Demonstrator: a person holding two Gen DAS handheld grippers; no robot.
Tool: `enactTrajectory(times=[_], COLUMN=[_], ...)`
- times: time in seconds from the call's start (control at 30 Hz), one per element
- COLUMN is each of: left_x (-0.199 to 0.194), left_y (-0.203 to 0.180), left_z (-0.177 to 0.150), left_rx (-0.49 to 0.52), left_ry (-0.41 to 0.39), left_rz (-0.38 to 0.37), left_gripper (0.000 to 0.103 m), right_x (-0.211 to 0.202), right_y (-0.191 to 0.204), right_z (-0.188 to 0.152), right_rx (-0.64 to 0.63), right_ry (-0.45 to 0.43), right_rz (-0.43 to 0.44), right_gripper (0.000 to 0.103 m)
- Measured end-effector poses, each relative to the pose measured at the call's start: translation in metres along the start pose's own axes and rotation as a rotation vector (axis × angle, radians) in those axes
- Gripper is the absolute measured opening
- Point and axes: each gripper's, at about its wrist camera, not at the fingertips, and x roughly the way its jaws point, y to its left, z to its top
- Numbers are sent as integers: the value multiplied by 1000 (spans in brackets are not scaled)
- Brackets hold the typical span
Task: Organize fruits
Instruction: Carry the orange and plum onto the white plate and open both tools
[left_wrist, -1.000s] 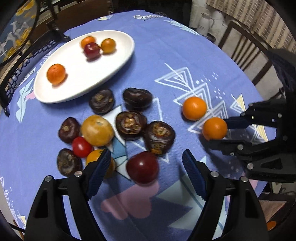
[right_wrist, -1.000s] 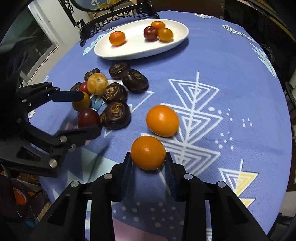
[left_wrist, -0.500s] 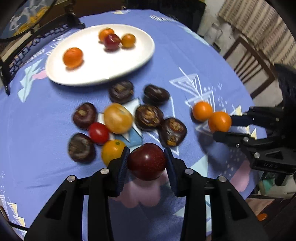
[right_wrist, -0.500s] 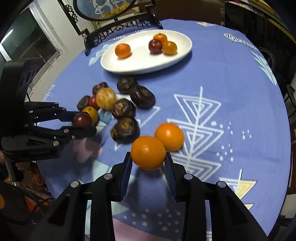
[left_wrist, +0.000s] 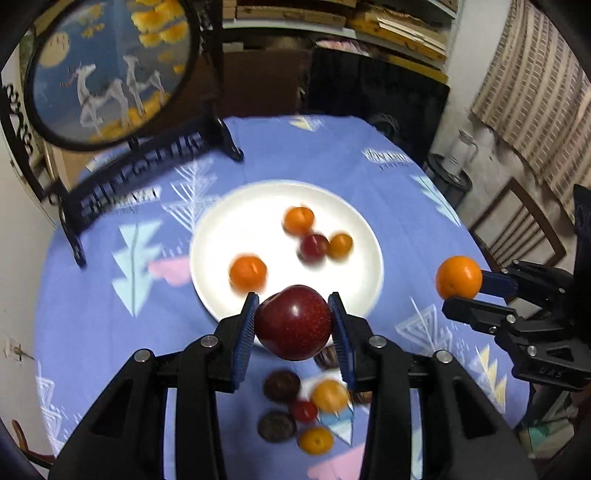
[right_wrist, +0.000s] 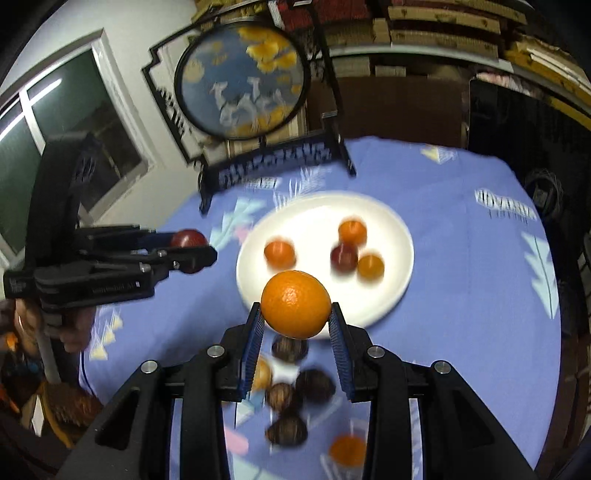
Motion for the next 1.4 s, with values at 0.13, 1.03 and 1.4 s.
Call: enactTrajectory(times=[0.13,1.03,1.4], left_x=[22,125,95], left_y=[11,31,35], left_z=[21,56,49], left_rx=[-34,-51,-47], left_ry=[22,127,82], left_rz=[35,148,173], left_gripper=[38,60,65], right_x=[18,135,93], right_y=[-8,-31,-33], right_z=[25,35,35], right_rx=[20,105,56], right_ry=[-16,189,127], right_rz=[-4,0,-29], right_gripper=[36,52,61])
